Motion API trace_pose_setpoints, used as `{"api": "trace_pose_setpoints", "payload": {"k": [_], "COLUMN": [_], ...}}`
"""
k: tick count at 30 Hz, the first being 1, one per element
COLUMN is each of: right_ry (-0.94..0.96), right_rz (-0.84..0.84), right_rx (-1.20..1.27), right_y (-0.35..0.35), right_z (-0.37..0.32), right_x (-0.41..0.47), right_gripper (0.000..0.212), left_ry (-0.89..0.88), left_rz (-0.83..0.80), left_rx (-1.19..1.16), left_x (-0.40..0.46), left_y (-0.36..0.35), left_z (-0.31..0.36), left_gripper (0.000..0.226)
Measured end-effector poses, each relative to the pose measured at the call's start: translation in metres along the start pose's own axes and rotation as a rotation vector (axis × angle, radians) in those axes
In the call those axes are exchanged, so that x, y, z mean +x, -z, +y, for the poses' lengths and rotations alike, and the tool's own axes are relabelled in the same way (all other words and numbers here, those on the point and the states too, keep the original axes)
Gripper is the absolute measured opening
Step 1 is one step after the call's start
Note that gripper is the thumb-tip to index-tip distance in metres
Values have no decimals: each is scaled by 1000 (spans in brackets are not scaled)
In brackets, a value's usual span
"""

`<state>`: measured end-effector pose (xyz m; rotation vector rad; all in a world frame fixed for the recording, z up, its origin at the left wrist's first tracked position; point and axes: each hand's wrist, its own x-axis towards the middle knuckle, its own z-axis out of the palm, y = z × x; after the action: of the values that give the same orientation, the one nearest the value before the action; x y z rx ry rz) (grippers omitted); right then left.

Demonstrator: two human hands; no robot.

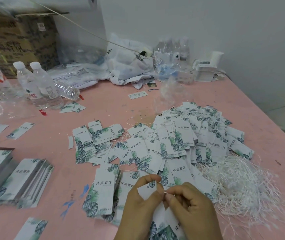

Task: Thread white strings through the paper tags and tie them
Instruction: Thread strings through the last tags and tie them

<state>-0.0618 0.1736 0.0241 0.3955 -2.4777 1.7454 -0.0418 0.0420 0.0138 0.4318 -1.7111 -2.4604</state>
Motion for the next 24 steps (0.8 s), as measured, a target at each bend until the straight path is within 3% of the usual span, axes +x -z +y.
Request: {"api": "trace_pose_setpoints", "payload": {"k": [8, 12, 16, 19, 24], "right_ry": [87, 175, 200, 200, 205], "right_rz": [110, 130, 123, 138, 182], "right_rx": [-20, -64, -106, -120, -104], "right_y": [-4, -11, -14, -14, -13], "right_z": [6, 1, 1, 3, 6], "right_x": [0, 0, -1, 0, 3], "right_gripper": [40, 22, 16, 17, 19], "left_ry": [6, -16, 37, 74, 144], "left_rz": [-22, 2, 11, -34, -68], "left_rx": [147, 304, 308, 262, -18], "left_x": [-3, -3, 0, 0, 6], "left_y": [1, 4, 5, 3, 0], "left_z": [-12, -15, -15, -13, -4], "left_gripper": [34, 57, 62, 53, 21]}}
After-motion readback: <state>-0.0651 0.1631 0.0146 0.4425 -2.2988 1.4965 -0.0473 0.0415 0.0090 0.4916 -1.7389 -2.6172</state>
